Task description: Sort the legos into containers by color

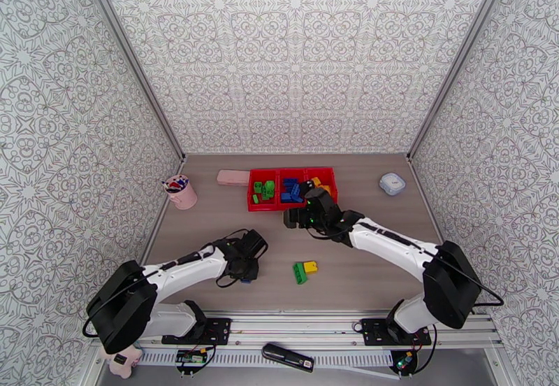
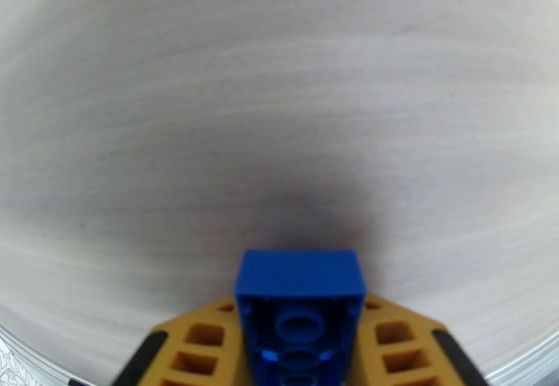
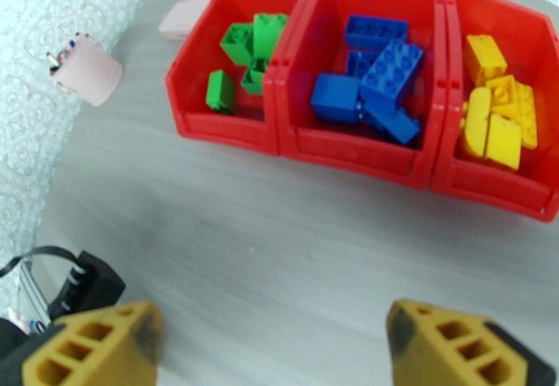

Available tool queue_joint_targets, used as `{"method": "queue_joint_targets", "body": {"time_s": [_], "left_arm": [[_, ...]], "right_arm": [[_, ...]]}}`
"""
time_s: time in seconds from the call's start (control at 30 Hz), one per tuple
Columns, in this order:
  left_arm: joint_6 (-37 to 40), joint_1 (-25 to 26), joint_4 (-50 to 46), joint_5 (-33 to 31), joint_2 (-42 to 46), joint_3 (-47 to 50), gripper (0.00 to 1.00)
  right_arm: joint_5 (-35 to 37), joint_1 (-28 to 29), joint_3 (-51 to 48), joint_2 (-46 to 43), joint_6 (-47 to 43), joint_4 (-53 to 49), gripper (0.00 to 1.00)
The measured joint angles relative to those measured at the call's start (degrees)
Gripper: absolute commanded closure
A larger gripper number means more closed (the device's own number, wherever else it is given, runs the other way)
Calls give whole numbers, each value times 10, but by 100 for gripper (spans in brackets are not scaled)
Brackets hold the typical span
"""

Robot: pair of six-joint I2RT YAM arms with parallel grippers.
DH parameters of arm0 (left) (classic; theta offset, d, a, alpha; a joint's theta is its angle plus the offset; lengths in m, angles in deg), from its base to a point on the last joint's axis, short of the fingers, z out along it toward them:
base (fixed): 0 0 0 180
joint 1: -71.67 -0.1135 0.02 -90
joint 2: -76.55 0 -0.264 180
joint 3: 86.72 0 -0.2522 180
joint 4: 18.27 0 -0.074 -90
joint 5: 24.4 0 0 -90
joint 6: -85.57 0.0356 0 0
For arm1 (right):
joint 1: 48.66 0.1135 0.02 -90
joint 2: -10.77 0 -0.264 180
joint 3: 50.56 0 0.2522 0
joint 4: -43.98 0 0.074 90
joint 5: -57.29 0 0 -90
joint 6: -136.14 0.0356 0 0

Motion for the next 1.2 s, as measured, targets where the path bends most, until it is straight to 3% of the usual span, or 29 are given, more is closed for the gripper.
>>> {"method": "queue_joint_targets", "body": {"time_s": [0.43,0.73,1.2], "left_arm": [[75,-38,121,-4,-28,-122,78],[89,-88,188,37,-180,-273,80],[116,-119,160,61,-418,-586,79]], "right_arm": [[10,0,-55,-76,4,26,13],[21,0,-109,-146,13,25,13],[44,0,-132,-195,36,5,13]]}}
